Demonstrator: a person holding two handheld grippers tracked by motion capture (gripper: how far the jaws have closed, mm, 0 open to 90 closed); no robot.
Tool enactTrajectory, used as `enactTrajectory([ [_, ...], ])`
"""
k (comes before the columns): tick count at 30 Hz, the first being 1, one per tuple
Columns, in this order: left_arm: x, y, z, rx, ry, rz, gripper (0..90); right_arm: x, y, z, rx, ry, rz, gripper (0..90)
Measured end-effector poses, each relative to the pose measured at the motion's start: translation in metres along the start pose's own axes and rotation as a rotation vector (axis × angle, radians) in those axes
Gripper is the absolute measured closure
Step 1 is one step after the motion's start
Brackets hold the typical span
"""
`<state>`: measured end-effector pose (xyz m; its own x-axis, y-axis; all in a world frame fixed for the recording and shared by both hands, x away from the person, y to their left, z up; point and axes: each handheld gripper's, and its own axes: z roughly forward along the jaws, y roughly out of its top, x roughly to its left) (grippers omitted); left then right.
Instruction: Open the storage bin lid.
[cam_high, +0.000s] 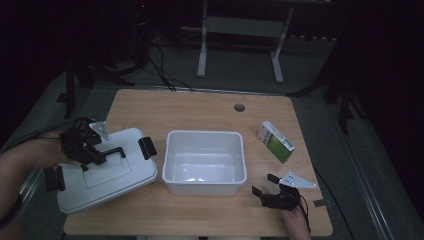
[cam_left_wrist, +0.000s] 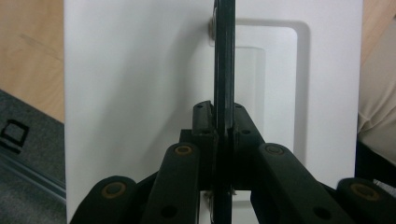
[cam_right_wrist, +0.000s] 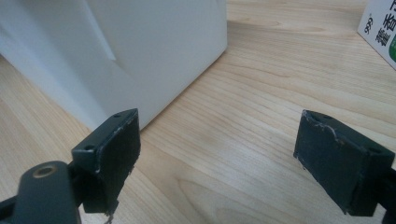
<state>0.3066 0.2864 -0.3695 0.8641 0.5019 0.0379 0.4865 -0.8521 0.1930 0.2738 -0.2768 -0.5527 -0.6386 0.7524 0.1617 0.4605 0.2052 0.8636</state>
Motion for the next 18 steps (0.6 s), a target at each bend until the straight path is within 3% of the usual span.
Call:
enactTrajectory([
  [9,0.006,-0.013,0.04,-0.04,-0.032,-0.033,83.6,0.0,-0.001,0.0,0.003,0.0,0.003,14.0],
  [18,0.009,-0.013,0.073,-0.043,-0.046,-0.037,83.6,0.002,-0.001,0.002,0.011,-0.007,-0.011,14.0],
])
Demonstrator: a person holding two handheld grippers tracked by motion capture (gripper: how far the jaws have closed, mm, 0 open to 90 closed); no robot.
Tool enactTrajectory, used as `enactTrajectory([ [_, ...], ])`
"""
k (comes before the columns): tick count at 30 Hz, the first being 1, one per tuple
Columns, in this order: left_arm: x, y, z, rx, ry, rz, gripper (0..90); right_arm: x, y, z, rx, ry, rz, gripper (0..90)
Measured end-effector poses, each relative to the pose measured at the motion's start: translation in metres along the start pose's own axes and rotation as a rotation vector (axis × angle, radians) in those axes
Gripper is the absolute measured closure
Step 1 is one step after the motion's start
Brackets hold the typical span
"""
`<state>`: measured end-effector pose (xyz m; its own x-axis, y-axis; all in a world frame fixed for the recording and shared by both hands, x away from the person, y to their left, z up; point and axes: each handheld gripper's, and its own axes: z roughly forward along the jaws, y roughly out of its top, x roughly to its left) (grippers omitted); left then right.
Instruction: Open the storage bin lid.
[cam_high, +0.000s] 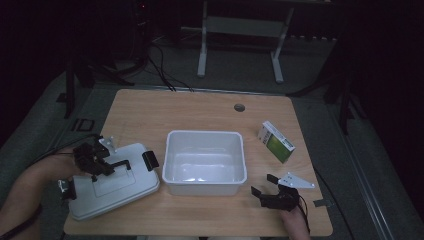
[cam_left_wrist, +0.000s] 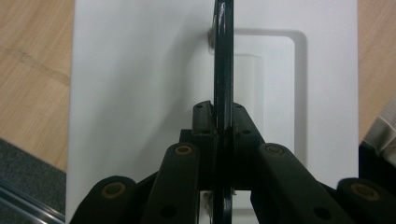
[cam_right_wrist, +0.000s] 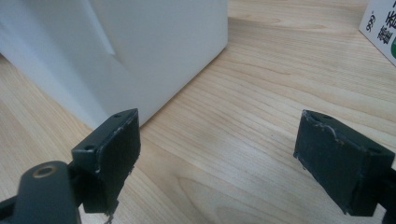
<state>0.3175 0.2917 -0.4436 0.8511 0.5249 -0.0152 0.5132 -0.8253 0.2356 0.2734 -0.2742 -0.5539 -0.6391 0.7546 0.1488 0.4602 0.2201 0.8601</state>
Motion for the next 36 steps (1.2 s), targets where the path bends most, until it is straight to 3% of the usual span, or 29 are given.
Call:
enactTrajectory([
  [6,0.001,0.001,0.012,0.008,-0.001,0.005,83.5,0.0,0.0,0.0,0.0,-0.001,-0.004,14.1],
  [20,0.009,0.005,0.024,-0.055,0.016,-0.026,83.5,0.0,0.0,0.0,0.001,0.0,-0.006,14.0],
  [31,0.017,0.016,0.032,-0.045,0.021,-0.031,83.4,0.0,0.0,0.0,0.003,0.001,-0.003,14.1],
  [36,0.019,0.021,0.036,-0.017,0.016,-0.033,83.2,0.0,0.0,0.0,0.004,0.001,-0.006,14.0],
])
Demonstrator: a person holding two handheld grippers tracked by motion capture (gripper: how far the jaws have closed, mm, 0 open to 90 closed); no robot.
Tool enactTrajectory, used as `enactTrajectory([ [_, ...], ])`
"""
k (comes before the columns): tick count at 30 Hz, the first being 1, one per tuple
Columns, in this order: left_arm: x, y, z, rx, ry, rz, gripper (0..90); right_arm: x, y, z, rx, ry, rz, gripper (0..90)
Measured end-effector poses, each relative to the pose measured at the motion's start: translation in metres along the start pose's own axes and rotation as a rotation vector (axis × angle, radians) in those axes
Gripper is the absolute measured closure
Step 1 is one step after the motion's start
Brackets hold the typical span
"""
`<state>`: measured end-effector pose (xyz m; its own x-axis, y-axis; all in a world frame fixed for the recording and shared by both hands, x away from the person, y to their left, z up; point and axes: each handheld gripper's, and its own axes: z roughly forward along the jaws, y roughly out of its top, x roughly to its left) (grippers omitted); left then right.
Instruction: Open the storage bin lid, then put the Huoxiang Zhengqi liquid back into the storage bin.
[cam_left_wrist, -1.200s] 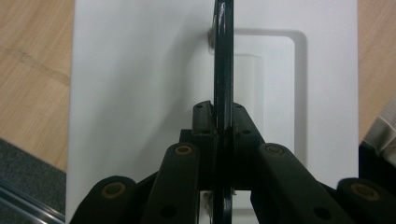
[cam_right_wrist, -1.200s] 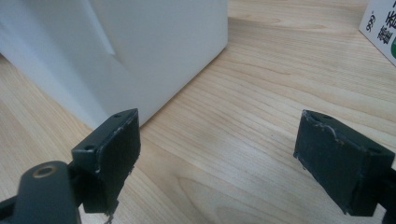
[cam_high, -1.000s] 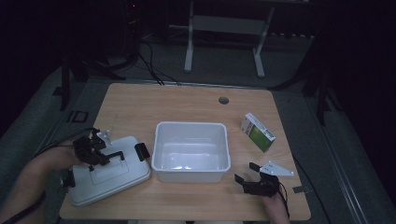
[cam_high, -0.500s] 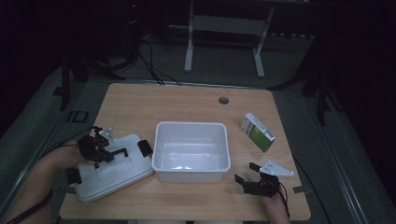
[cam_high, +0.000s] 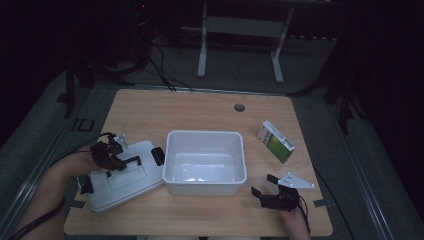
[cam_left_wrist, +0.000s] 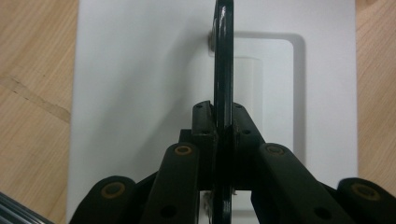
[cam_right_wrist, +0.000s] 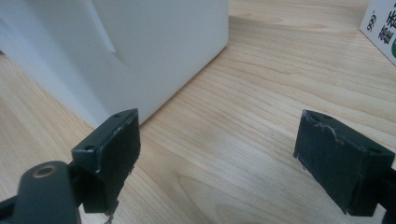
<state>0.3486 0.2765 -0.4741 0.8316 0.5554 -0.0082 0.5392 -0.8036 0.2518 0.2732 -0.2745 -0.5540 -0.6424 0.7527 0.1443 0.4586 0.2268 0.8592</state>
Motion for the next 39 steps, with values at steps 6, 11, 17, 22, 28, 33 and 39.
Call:
enactTrajectory([
  [6,0.003,-0.001,0.009,0.015,-0.003,-0.009,82.9,0.0,0.0,0.0,0.002,0.0,0.002,14.1],
  [11,0.004,-0.002,0.007,-0.01,0.019,-0.029,76.3,0.0,0.0,0.0,-0.001,0.002,0.001,14.0],
  [17,0.003,0.001,0.002,-0.007,0.058,-0.101,53.7,-0.001,0.0,-0.001,-0.001,-0.001,0.0,14.0],
  [22,0.003,0.004,0.002,-0.003,0.031,-0.129,41.9,-0.002,0.001,-0.003,-0.006,0.006,0.0,14.0],
  [28,0.003,0.005,-0.001,0.022,0.014,-0.138,33.6,-0.008,0.007,-0.009,-0.014,0.0,0.001,14.0],
  [33,0.0,0.003,-0.006,0.016,0.049,-0.121,33.7,-0.012,0.02,-0.02,-0.037,0.005,-0.004,13.9],
  [39,-0.003,0.002,-0.016,-0.03,0.055,-0.118,33.7,-0.021,0.033,-0.038,-0.054,-0.003,-0.01,13.9],
])
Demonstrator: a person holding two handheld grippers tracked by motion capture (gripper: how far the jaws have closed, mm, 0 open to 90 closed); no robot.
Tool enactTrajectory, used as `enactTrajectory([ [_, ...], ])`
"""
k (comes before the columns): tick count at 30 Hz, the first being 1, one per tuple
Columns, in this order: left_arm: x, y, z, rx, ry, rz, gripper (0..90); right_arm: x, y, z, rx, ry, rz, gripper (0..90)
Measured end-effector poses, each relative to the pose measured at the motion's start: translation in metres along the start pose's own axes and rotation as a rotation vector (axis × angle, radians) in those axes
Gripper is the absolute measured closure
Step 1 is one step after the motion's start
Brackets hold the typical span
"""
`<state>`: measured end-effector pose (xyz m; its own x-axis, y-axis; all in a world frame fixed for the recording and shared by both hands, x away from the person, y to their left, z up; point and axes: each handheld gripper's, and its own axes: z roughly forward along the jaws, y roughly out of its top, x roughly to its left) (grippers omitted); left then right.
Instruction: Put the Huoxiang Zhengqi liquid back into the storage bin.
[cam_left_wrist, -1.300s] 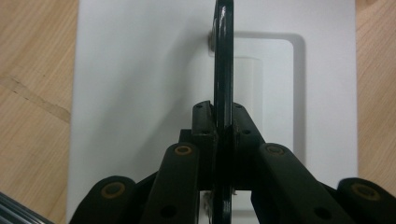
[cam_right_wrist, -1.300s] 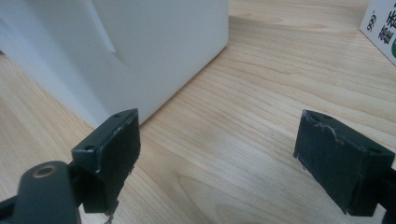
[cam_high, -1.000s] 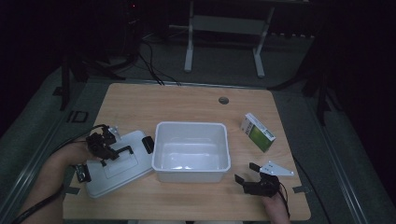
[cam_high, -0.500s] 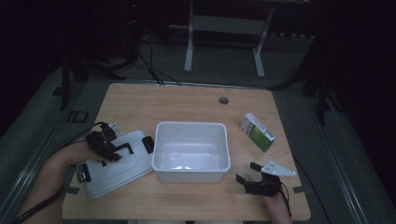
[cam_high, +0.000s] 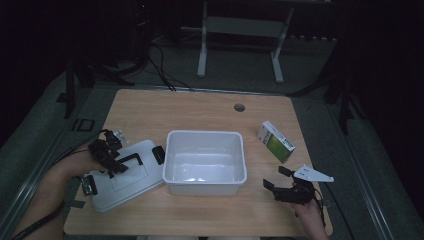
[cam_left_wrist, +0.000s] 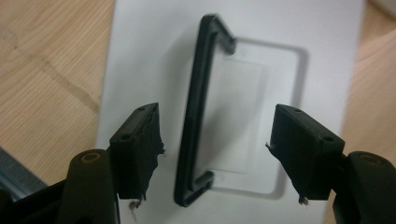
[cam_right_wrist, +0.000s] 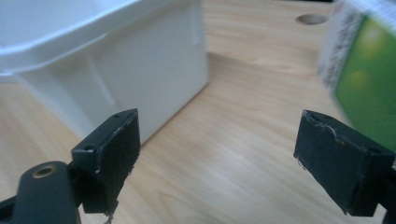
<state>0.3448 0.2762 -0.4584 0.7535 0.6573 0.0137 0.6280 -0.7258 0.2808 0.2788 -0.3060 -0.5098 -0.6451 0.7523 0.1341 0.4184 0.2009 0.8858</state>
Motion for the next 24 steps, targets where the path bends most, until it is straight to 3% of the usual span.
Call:
enactTrajectory([
  [4,-0.002,0.001,-0.003,-0.008,-0.013,-0.004,33.6,-0.014,0.013,-0.015,-0.013,-0.028,0.041,13.1],
  [9,-0.003,0.0,-0.003,-0.009,-0.02,0.001,33.6,-0.027,0.025,-0.026,-0.001,-0.039,0.048,11.7],
  [12,-0.004,-0.001,-0.001,-0.007,-0.034,0.003,33.6,-0.043,0.035,-0.034,0.006,-0.06,0.062,12.0],
  [24,-0.002,-0.003,0.001,0.006,-0.041,0.0,33.6,-0.082,0.057,-0.021,0.111,-0.126,0.039,22.7],
])
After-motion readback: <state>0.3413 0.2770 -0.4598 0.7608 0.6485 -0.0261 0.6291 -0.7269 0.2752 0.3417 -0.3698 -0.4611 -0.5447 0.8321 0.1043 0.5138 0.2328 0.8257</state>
